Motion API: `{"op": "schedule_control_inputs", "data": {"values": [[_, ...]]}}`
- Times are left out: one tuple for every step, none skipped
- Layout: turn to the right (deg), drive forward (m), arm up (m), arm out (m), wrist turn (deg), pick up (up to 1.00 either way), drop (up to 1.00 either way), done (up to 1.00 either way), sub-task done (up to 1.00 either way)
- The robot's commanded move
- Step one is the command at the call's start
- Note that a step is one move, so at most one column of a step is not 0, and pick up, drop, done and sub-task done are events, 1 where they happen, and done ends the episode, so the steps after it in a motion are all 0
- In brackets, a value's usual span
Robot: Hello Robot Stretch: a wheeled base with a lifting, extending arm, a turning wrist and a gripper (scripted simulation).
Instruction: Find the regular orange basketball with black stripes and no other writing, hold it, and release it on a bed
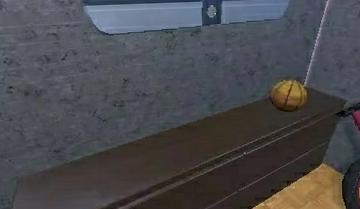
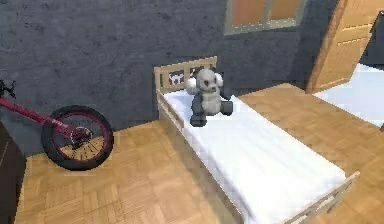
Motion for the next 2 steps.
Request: {"op": "schedule_control_inputs", "data": {"values": [[45.0, 0.00, 0.00, 0.00, 0.0, 0.00, 0.00, 0.00, 0.00], [0.0, 0.65, 0.00, 0.00, 0.0, 0.00, 0.00, 0.00, 0.00]]}}
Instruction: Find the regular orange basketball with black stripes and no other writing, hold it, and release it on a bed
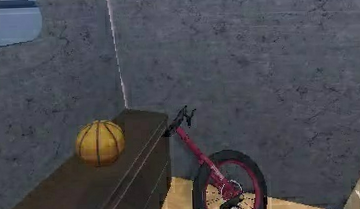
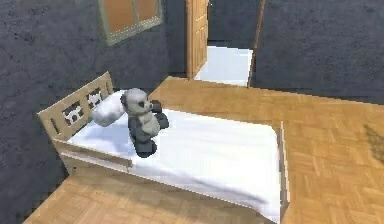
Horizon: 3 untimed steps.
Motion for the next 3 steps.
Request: {"op": "schedule_control_inputs", "data": {"values": [[-45.0, 0.00, 0.00, 0.00, 0.0, 0.00, 0.00, 0.00, 0.00], [-45.0, 0.00, 0.00, 0.00, 0.0, 0.00, 0.00, 0.00, 0.00], [-24.0, 0.00, 0.00, 0.00, 0.0, 0.00, 0.00, 0.00, 0.00]]}}
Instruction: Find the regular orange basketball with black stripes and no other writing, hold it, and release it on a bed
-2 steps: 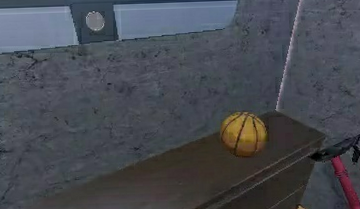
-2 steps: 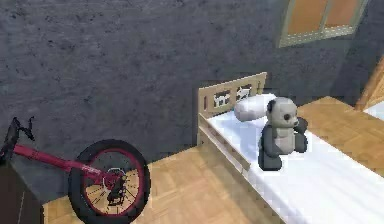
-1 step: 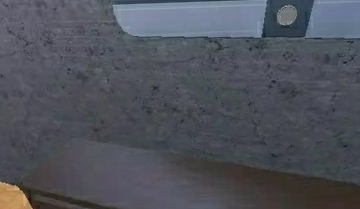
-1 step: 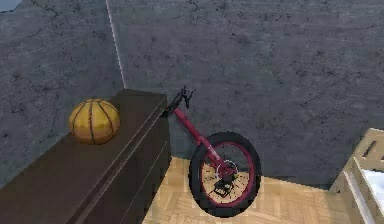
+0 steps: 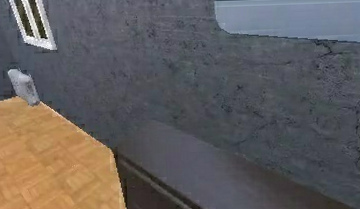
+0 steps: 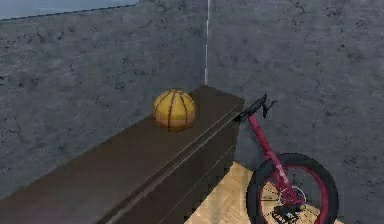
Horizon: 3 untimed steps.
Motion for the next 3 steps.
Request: {"op": "schedule_control_inputs", "data": {"values": [[45.0, 0.00, 0.00, 0.00, 0.0, 0.00, 0.00, 0.00, 0.00], [45.0, 0.00, 0.00, 0.00, 0.0, 0.00, 0.00, 0.00, 0.00], [21.0, 0.00, 0.00, 0.00, 0.0, 0.00, 0.00, 0.00, 0.00]]}}
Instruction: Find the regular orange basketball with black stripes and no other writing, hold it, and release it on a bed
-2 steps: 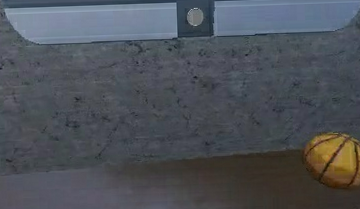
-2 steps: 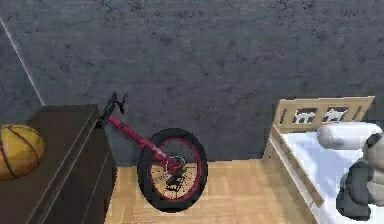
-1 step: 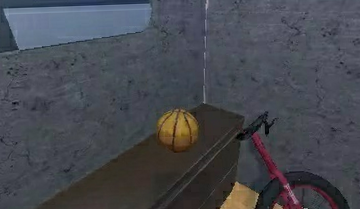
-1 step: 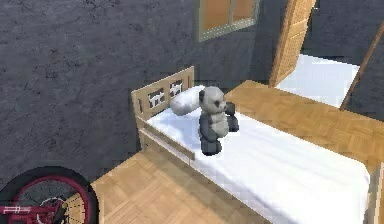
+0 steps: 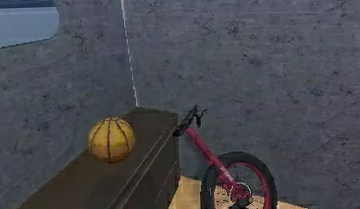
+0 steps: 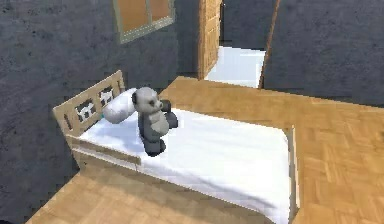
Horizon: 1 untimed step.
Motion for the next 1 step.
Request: {"op": "schedule_control_inputs", "data": {"values": [[0.0, 0.55, 0.00, 0.00, 0.0, 0.00, 0.00, 0.00, 0.00]]}}
